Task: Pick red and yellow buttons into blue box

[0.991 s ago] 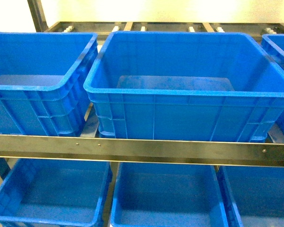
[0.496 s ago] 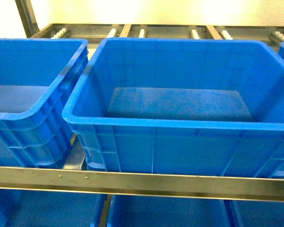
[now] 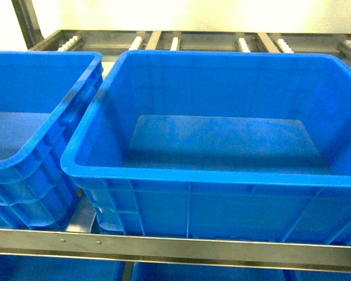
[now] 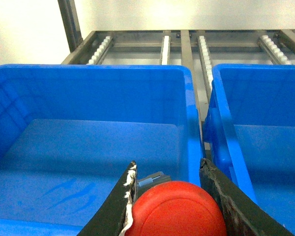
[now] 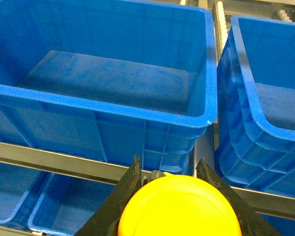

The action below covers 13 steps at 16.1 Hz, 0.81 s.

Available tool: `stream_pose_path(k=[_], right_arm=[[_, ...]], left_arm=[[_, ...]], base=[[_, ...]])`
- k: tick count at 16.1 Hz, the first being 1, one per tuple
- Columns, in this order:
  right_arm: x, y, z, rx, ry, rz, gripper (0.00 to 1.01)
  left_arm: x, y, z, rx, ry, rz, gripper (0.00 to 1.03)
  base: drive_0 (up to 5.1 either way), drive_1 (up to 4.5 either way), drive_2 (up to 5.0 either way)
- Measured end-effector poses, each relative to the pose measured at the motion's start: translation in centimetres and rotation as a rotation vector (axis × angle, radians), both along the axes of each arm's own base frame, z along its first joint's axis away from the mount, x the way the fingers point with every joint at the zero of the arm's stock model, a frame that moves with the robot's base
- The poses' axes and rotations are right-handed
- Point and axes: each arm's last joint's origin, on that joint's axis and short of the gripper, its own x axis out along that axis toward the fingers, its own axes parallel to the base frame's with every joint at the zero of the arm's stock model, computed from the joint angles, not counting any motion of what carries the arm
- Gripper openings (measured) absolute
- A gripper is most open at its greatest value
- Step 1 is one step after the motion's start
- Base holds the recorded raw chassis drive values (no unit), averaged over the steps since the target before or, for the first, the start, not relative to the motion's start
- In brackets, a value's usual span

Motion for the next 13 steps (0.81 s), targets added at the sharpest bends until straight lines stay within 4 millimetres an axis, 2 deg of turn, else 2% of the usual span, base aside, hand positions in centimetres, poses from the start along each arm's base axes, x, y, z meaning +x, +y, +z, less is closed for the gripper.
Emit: stream_pose_path(k=[1, 3, 11, 13], right_arm=[[0.0, 0.0, 0.0, 0.000, 0.000, 0.000, 0.30], [0.0, 0.0, 0.0, 0.000, -0.001, 0.000, 0.30], [0.0, 0.1, 0.1, 0.004, 0.002, 0.021, 0.30], [0.1, 0.2, 1.5, 0.005, -0.025, 0.035, 0.30]], left_arm=[[0.0, 0.0, 0.0, 0.000, 0.000, 0.000, 0.31], [0.0, 0.0, 0.1, -0.001, -0.005, -0.001, 0.31], [0.0, 0.0, 0.1, -0.001, -0.004, 0.000, 0.31], [0.0, 0.0, 0.1, -0.001, -0.005, 0.002, 0.31]], base=[[0.0, 0.00, 0.0], [-3.2, 4.86, -1.5], [0.0, 0.00, 0.0], [0.0, 0.00, 0.0]])
